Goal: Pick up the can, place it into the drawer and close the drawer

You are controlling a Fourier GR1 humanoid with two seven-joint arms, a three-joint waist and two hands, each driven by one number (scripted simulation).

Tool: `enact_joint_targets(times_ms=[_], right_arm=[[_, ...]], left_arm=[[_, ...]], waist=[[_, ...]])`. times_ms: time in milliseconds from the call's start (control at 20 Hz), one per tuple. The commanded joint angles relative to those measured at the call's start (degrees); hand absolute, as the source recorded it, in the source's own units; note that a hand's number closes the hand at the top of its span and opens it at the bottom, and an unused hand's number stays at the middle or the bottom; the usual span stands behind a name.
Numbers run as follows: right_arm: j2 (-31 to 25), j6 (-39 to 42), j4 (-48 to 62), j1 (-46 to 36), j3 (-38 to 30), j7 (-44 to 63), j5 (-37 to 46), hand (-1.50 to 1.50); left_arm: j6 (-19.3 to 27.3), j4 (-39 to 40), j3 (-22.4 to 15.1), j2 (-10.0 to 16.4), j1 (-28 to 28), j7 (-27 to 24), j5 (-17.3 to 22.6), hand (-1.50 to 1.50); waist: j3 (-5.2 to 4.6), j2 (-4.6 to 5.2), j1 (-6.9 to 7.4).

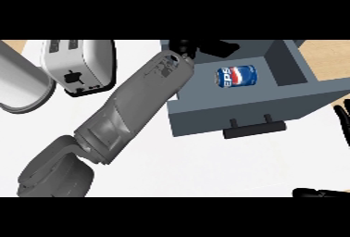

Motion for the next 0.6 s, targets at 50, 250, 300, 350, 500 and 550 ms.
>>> enact_joint_targets(times_ms=[50, 250, 300, 350, 500, 550], right_arm=[[0.7, -0.6, -1.7, 0.4, 1.1, 0.3, 1.2, -1.5], [-3.1, -0.9, -2.6, -2.1, -0.7, -2.1, 6.2, -1.5], [-3.5, -0.6, -4.1, -0.5, -0.7, -3.3, 7.9, -1.5], [-4.2, 0.0, -4.1, -1.4, 0.3, -3.6, 8.8, -1.5], [-5.6, 1.5, -5.7, 0.4, 0.8, -6.0, 10.9, -1.5], [-6.9, 1.9, -6.6, 0.3, 0.6, -5.4, 12.0, -1.5]], left_arm=[[1.7, -0.3, -0.3, 0.0, 1.6, -2.1, 2.0, -1.5], [0.6, 0.0, 0.9, 0.0, -0.6, -1.8, 3.7, -1.5], [1.4, -0.6, 1.1, 0.0, 1.3, -2.9, 4.3, -1.5], [2.9, -0.9, 0.5, 0.0, 1.9, -2.8, 4.7, -1.5], [2.2, -1.4, 1.4, 0.0, -1.0, -1.0, 6.5, -1.5], [2.5, -2.1, 1.2, 0.0, 1.5, -3.6, 6.9, -1.5]], waist=[[-0.05, -0.1, 0.49], [-0.09, -0.14, 1.1], [-0.1, -0.32, 1.18], [-0.08, -0.06, 0.41], [-0.04, -0.41, 0.76], [-0.08, -0.29, 0.62]])
